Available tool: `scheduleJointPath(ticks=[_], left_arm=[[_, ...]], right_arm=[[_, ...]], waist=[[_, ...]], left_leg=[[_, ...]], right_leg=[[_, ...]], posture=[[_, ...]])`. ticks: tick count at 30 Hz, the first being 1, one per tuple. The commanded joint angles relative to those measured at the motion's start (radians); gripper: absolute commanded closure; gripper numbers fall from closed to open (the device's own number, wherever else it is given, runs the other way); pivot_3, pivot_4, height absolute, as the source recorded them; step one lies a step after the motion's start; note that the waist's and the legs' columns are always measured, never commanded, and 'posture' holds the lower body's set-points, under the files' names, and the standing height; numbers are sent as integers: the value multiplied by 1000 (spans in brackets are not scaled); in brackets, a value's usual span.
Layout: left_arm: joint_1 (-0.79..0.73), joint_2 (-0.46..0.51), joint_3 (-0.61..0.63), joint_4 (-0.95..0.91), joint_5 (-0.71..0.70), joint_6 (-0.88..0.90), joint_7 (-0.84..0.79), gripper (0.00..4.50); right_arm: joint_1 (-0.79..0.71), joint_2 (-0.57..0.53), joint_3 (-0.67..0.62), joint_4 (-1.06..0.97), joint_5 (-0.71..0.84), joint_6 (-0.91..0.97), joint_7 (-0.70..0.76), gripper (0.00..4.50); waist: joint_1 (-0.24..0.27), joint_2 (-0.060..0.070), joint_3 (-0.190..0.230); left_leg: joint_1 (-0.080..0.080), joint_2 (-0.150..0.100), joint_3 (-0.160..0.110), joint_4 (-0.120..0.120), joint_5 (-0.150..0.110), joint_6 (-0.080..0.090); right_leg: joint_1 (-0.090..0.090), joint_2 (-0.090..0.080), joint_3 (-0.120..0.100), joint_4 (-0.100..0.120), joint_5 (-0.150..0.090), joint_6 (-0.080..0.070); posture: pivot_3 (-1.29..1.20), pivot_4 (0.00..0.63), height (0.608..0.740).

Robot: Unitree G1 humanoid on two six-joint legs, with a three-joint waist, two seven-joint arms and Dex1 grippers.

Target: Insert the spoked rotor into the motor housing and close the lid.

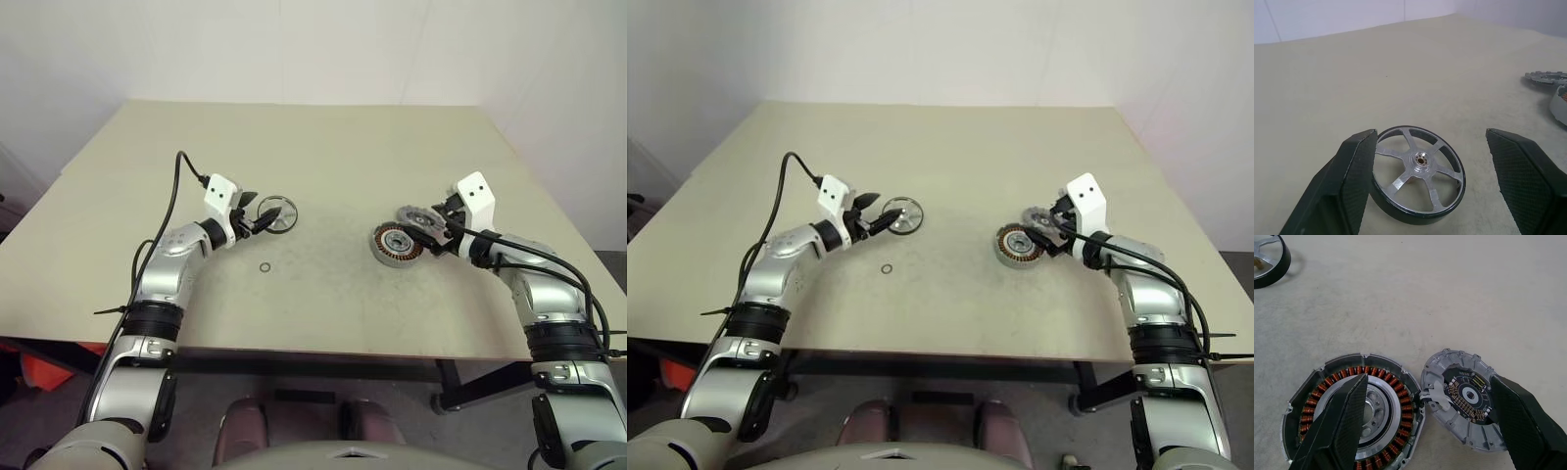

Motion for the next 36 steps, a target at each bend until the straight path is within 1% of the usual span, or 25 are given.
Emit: scheduleJointPath(ticks=[1, 6, 17, 26, 30, 33, 36], left_arm=[[-23, 3, 6, -14, -3, -17, -5, 750], [-17, 2, 4, -21, -4, -15, -4, 750], [-17, -11, 1, -15, -1, -17, -1, 750], [-28, -14, 1, 0, 5, -20, -1, 750], [-36, -15, 3, 9, 6, -24, -2, 750], [-36, -18, 3, 12, 8, -29, 0, 750], [-27, -20, 6, 4, 8, -30, 5, 750]], right_arm=[[-21, -8, -8, -9, 2, -20, 4, 0], [-12, -20, 1, -29, -1, -19, 22, 0], [-6, -91, 34, -79, -17, -34, 127, 0], [-33, -203, 152, -114, -74, -99, 312, 0], [-95, -256, 252, -55, -132, -197, 456, 0], [-172, -256, 302, 60, -183, -275, 504, 0], [-233, -242, 338, 164, -216, -337, 550, 0]], waist=[[0, 0, 0], [0, 0, 0], [1, 0, 0], [2, 0, 0], [0, 0, 0], [-1, 0, 0], [0, 0, 0]], left_leg=[[0, 0, 0, 0, 0, 0], [0, 0, 0, 0, 0, 0], [0, 0, 0, 0, 0, 1], [0, 0, 0, 0, 0, 4], [0, 0, 0, 1, 1, 5], [0, 0, 0, 1, 1, 6], [-1, 0, 0, 1, 2, 7]], right_leg=[[0, 0, 0, 0, 0, 0], [0, 0, 0, 0, 0, 0], [1, -1, -1, 0, 0, 0], [3, -3, -4, 0, 0, 0], [3, -5, -6, 0, 0, 0], [4, -10, -13, 1, 0, 0], [4, -12, -18, 1, 0, 0]], posture=[[0, 0, 740], [0, 0, 740], [0, 0, 740], [0, 0, 740], [0, 0, 740], [0, 0, 740], [0, 0, 740]])
